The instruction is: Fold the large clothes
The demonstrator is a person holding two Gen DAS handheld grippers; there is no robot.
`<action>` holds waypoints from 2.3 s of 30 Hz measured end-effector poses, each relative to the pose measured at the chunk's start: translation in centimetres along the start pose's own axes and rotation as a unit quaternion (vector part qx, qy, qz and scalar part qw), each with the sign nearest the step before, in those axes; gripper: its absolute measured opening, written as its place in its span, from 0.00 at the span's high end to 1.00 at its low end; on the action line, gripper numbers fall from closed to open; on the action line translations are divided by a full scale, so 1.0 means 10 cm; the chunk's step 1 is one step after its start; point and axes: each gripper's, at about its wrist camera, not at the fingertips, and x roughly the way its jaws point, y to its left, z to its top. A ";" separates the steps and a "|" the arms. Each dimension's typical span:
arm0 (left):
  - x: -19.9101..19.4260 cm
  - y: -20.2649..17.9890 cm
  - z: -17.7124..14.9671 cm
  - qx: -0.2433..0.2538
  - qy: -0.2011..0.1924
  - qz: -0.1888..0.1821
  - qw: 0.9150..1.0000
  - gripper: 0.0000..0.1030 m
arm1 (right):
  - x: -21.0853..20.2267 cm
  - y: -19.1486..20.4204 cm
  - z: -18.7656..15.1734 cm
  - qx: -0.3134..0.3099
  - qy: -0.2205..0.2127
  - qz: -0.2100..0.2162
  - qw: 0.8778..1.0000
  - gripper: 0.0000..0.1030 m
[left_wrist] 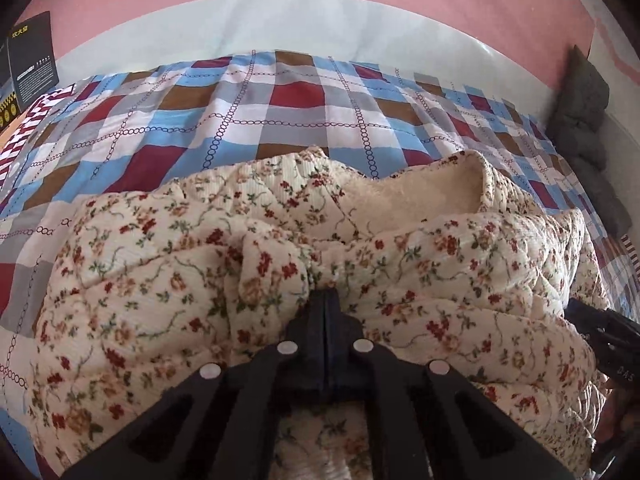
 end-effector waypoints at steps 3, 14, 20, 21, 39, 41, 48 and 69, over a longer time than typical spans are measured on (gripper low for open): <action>-0.19 -0.08 0.05 0.017 0.006 0.015 1.000 0.96 | -0.26 0.08 0.08 0.004 -0.014 -0.008 1.000 0.62; -0.49 0.23 -0.43 -0.026 -0.006 -0.029 0.999 0.93 | -0.08 0.54 -0.18 -0.056 0.000 0.016 0.998 0.61; -0.31 0.16 -0.37 -0.016 0.002 -0.004 1.000 0.94 | 0.06 0.61 -0.11 -0.064 0.025 -0.015 0.998 0.60; -0.31 0.15 -0.36 -0.015 0.005 -0.003 1.000 0.94 | 0.07 0.60 -0.09 -0.062 0.029 -0.015 0.998 0.60; -0.65 0.51 -0.55 -0.067 0.031 -0.039 0.996 0.70 | -0.29 0.27 -0.28 -0.006 0.038 -0.017 0.999 0.56; -0.57 0.53 -0.54 -0.081 0.031 -0.043 0.995 0.70 | -0.16 0.25 -0.27 0.000 0.045 -0.021 0.999 0.54; -0.73 0.41 -0.50 -0.056 0.029 -0.021 0.998 0.70 | -0.37 0.17 -0.26 0.021 0.031 0.003 0.999 0.53; -2.37 1.21 -2.42 -0.124 0.052 -0.006 0.991 0.65 | -2.08 -0.57 -2.14 0.124 0.039 0.004 0.992 0.34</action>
